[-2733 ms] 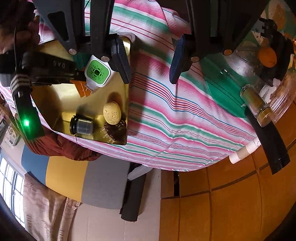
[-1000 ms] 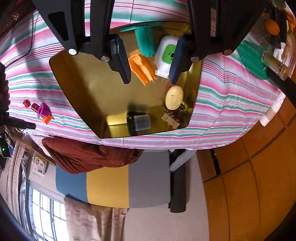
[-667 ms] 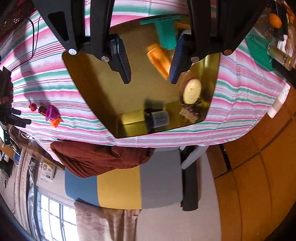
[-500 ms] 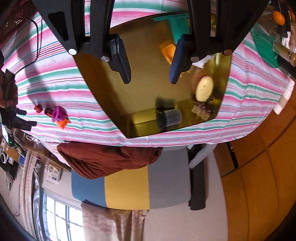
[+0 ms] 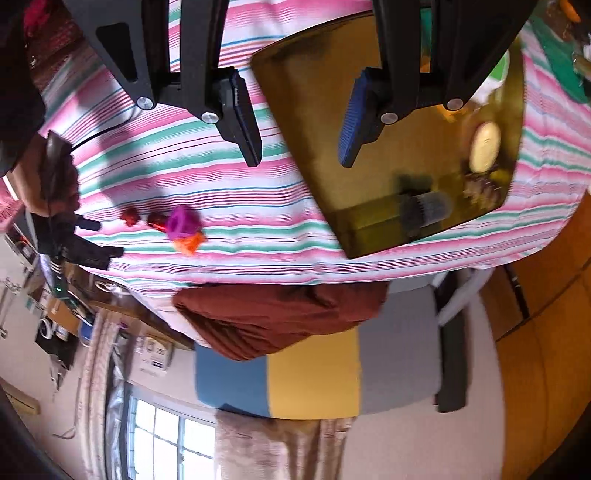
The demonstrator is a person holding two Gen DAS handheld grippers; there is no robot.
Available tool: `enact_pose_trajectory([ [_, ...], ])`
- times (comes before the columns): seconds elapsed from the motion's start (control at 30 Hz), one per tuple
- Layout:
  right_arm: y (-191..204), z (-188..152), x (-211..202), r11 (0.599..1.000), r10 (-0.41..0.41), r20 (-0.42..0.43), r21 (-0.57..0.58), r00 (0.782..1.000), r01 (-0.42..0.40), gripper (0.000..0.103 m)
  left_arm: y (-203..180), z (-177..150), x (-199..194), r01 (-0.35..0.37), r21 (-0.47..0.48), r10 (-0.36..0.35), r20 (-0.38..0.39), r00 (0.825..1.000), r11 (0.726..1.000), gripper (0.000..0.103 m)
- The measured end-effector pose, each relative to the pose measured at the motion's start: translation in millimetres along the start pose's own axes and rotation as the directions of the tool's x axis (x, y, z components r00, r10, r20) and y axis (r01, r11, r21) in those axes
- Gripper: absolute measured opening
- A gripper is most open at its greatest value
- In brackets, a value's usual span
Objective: Organize rigid objects
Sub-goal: 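Move both tools back to the remaining toys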
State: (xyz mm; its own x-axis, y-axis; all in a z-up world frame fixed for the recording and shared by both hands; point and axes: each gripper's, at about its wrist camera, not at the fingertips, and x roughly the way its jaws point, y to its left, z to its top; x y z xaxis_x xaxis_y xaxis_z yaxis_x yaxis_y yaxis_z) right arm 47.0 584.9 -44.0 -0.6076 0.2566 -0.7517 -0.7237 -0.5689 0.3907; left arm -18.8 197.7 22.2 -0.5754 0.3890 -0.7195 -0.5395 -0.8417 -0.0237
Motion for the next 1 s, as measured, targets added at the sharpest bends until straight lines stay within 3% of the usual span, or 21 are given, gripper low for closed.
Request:
enact_pose_trajectory([
  [0.27,5.2,1.0,4.4,0.998,0.062,-0.027,-0.001,0.998,-0.062,0.080,-54.1,25.3,44.0,0.160,0.004,-0.159,-0.086,0.984,0.987,0.048],
  [0.63,-3.7,5.5,4.6,0.991,0.118,-0.035,0.066,0.992,-0.116,0.080,-121.5,52.2,131.0,0.189,0.132,-0.171,-0.140,0.975,0.973,0.046],
  [1.0,6.5,5.4,6.3,0.988,0.155,-0.050,0.033,0.987,-0.154,0.080,-146.1,61.8,190.7,0.239,0.105,-0.217,-0.192,0.957,0.965,0.046],
])
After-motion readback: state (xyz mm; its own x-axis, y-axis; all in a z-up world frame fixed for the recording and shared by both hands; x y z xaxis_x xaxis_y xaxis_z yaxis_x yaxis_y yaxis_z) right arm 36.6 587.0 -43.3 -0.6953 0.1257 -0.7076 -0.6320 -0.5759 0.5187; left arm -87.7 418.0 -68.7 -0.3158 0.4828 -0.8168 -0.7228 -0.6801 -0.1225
